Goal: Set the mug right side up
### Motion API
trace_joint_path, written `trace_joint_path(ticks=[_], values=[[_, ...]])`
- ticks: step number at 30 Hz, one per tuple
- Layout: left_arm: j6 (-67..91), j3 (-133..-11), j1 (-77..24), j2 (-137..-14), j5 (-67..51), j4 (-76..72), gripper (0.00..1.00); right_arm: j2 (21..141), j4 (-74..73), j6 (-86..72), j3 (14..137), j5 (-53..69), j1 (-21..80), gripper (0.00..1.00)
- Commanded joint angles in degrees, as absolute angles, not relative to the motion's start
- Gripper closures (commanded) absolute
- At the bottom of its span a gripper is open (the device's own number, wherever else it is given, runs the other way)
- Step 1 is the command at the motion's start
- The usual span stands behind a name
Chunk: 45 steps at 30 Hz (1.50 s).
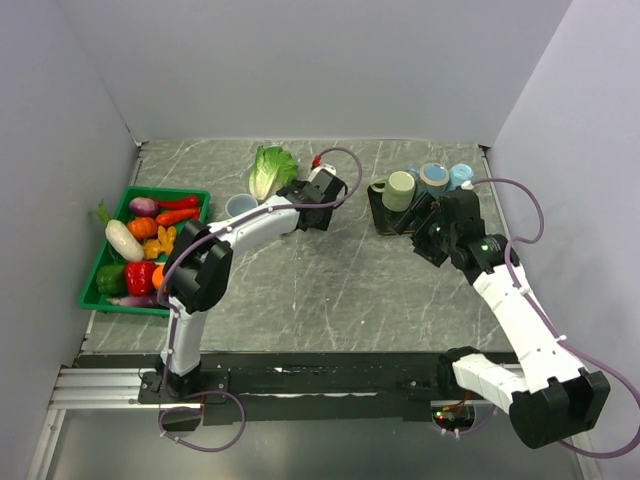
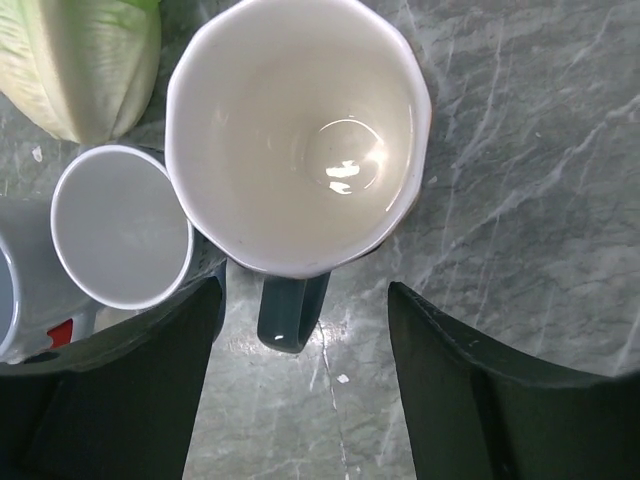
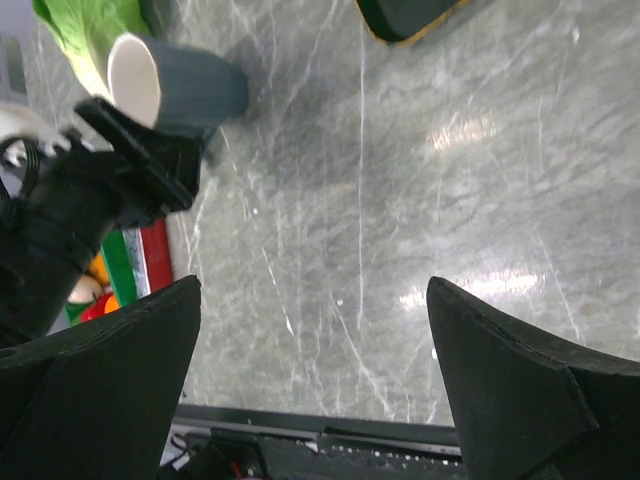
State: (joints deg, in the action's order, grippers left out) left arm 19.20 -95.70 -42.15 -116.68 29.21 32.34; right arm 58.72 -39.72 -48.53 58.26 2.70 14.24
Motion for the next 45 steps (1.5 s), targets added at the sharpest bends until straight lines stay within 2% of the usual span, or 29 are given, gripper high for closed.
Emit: trace_joint_path(ticks=[1,5,6,7,8,15,22,31,36,45], values=[[21.88,-96.16,-42.71,-108.65,26.12,32.96,0.21,60.72,-40.86,-47.99,63.62,-3.67,13.45,0.0],[23.03,-93.26,-42.71,-102.41,22.25,32.52,0.11,66.6,-40.34,-47.38,68.97,-9.04,13.36,0.0],[23.55,-92.64,-42.71,-99.78,21.54,32.17,0.02,68.1,-40.25,-47.29,70.04,-10.36,13.19,0.0],[23.64,-91.16,-42.71,-98.54,20.05,31.99,0.01,69.59,-40.43,-47.29,71.09,-12.02,13.01,0.0],[23.82,-90.45,-42.63,-97.31,19.08,31.82,0.03,72.92,-40.52,-47.11,73.54,-12.39,12.75,0.0],[24.26,-85.35,-42.54,-87.02,12.58,29.36,0.04,89.02,-44.03,-50.88,85.77,-11.25,8.88,0.01],[23.64,-84.55,-42.54,-82.27,9.85,28.65,0.04,102.2,-48.78,-68.43,95.7,-9.05,9.4,0.0],[23.82,-82.79,-41.4,-80.16,8.27,29.27,0.04,112.92,-50.89,-86.02,102.91,-8.44,10.72,0.01],[24.78,-81.91,-40.17,-79.28,7.65,28.92,0.04,119.51,-56.33,-91.91,112.56,-12.47,12.48,0.01],[25.93,-79.8,-38.23,-78.13,6.42,28.74,0.04,124.44,-59.23,-98.96,117.32,-17.4,12.92,0.04]])
